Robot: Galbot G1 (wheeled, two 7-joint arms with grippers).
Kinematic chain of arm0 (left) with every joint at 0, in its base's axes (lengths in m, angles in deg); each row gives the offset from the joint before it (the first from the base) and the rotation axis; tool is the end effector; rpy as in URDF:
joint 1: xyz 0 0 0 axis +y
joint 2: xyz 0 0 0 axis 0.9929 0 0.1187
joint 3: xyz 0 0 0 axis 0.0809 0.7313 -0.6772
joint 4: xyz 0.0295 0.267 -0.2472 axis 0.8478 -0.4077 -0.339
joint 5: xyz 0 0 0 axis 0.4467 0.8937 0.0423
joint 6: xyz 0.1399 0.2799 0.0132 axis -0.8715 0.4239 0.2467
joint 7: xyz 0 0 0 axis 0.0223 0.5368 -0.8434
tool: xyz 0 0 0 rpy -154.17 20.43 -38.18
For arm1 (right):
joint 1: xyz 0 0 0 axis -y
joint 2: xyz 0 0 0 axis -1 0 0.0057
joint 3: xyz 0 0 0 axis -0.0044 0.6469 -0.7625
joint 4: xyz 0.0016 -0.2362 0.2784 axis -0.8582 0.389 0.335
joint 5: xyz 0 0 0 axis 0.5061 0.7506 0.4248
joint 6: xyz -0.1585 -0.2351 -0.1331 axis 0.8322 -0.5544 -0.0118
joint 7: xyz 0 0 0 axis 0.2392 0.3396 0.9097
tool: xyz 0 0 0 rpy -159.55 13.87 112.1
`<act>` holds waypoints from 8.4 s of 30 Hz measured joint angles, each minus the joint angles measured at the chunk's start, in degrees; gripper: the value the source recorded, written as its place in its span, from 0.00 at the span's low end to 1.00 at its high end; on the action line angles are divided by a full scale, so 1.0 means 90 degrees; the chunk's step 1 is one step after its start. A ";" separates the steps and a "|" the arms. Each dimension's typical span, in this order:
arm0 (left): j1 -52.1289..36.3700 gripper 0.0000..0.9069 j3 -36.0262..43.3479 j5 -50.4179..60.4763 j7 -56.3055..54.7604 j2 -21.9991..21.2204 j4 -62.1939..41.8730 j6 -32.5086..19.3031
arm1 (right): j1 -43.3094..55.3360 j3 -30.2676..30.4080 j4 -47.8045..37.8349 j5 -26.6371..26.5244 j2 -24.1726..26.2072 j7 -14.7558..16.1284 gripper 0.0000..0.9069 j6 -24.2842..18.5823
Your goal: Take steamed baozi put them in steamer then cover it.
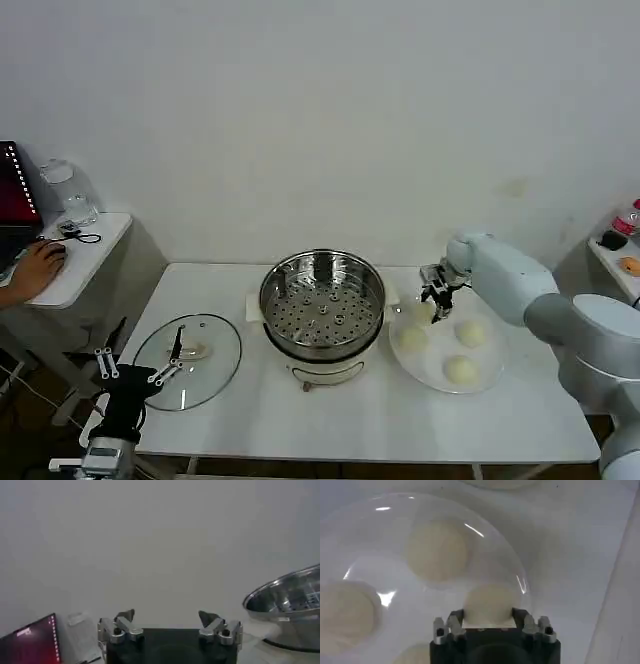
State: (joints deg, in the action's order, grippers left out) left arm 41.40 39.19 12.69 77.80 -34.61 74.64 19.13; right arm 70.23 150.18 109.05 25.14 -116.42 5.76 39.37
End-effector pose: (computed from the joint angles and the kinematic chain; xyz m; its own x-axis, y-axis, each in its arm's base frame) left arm 0.1097 0.1038 -0.2884 -0.9911 -0.0066 -0.1328 -0.0634 0.9016 0.4279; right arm 0.6073 -0.1173 -0.2245 -0.1717 -0.0619 0.9832 -0.9457 -0.2692 -0.1821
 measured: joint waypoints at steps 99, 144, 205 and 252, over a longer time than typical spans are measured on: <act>0.0026 1.00 -0.0061 0.0104 -0.0023 -0.0184 -0.0073 -0.0102 | 0.1979 0.1026 0.4177 0.1854 -0.0330 -0.0863 1.00 -0.1644; 0.0076 1.00 -0.0003 0.0105 -0.0001 -0.0219 0.0054 -0.0327 | 0.1353 0.1624 0.3382 -0.2941 0.1853 0.0270 1.00 0.1400; 0.0114 1.00 -0.0191 0.0069 -0.0028 -0.0198 0.0039 -0.0340 | 0.0576 0.1010 0.2304 -0.2620 0.1307 0.0141 0.72 0.1201; 0.0094 1.00 -0.0043 0.0071 -0.0047 -0.0413 0.0033 -0.0484 | 0.2965 0.2317 0.4276 -0.5703 -0.0170 -0.0230 0.71 0.2816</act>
State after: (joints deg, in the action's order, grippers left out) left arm 42.24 38.80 13.33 77.38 -38.32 74.93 14.78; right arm 96.91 171.03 147.53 -26.18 -117.95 3.69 64.71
